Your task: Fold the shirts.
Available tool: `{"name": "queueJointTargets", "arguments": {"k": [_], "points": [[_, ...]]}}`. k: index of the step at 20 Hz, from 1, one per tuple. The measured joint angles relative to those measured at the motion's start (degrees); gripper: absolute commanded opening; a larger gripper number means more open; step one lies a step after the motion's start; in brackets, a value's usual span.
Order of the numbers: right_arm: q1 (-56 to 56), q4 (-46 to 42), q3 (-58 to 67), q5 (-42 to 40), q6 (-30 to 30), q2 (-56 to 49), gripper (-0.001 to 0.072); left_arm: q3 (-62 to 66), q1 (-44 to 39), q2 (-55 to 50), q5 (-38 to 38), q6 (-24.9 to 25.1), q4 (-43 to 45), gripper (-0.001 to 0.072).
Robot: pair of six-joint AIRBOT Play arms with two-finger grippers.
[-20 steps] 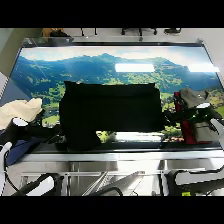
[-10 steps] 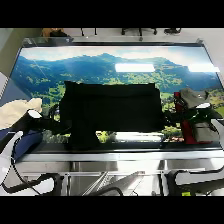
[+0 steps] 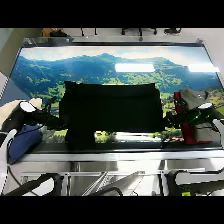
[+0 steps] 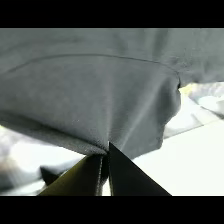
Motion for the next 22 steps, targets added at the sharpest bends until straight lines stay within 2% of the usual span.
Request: {"name": "queueJointTargets", "arguments": {"k": [3, 6, 8, 10, 15, 22], "points": [[-2.29, -7.17, 0.0, 0.37, 4.44, 2.56, 0.0024, 0.24, 2.1, 6.56, -5.27, -1.42, 3.32, 0.0021], [-4.81, -8.74, 0.04, 0.24, 6.34, 5.95, 0.0025, 0.37, 3.82, 12.92, -8.66, -2.32, 4.92, 0.0022], [-5.44, -5.7, 0.07, -0.85, 5.03, 7.23, 0.0025, 0.87, 3.41, 15.19, -8.28, -2.54, 5.75, 0.0022], [-5.07, 0.85, 0.2, -2.99, 1.64, 7.82, 0.0025, 2.58, 1.95, 14.62, -6.69, -2.75, 6.49, 0.0022], [-0.39, 13.97, 5.25, -11.43, -4.87, 5.77, 0.0025, 13.51, -0.81, 4.7, -1.68, -2.91, 6.97, 0.0022], [6.93, 17.64, 14.91, -19.21, -7.37, -6.4, 0.0026, 31.23, -1.9, -14.51, 1.22, -2.91, 7.1, 0.0023]]}}
